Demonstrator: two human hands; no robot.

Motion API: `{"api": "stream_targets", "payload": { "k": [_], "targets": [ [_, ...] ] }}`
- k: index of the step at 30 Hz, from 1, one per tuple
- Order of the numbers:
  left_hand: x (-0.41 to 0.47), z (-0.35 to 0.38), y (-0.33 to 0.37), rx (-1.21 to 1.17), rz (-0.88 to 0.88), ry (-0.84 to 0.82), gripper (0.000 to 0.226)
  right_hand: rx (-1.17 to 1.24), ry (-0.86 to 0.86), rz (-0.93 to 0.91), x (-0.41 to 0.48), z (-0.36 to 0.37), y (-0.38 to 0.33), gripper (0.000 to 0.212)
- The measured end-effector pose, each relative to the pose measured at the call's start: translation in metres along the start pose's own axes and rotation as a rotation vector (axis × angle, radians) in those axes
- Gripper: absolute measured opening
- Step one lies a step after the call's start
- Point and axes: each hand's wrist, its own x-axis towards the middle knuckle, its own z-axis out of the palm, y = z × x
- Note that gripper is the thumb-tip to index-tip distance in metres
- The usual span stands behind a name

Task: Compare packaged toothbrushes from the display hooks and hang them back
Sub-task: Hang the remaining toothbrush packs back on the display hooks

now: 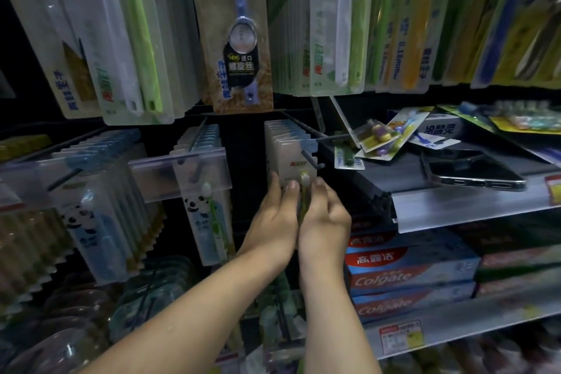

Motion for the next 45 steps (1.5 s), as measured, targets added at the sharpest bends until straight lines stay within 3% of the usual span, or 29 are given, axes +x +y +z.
{"api": "stream_targets", "payload": {
  "k": [6, 14, 20, 27, 33, 40, 45],
  "targets": [
    [-0.002, -0.001, -0.007, -0.025, -0.014, 0.022, 0.063, -0.011, -0.011, -0.011, -0.002, 0.002, 0.005, 0.052],
    [-0.005, -0.011, -0.014, 0.057, -0.066, 0.045, 0.066, -0.028, -0.029, -0.006, -0.002, -0.005, 0.006, 0.040],
    [-0.015, -0.032, -0.023, 0.137, -0.057, 0.052, 0.064, -0.211, -0.047, -0.077, -0.011, -0.022, 0.000, 0.039],
    [-0.052, -0.080, -0.036, 0.389, 0.078, -0.120, 0.071, -0.653, -0.211, -0.207, -0.037, -0.046, -0.027, 0.042],
    [-0.096, -0.141, -0.038, 0.605, 0.156, -0.167, 0.080, -0.957, -0.473, -0.332, -0.086, -0.032, -0.053, 0.060],
    [-0.142, -0.225, -0.048, 0.824, 0.160, -0.137, 0.080, -1.084, -0.764, -0.504, -0.150, 0.041, -0.060, 0.066],
    [-0.174, -0.292, -0.060, 0.908, 0.152, -0.064, 0.081, -1.047, -0.940, -0.582, -0.197, 0.097, -0.058, 0.070]
  ]
}}
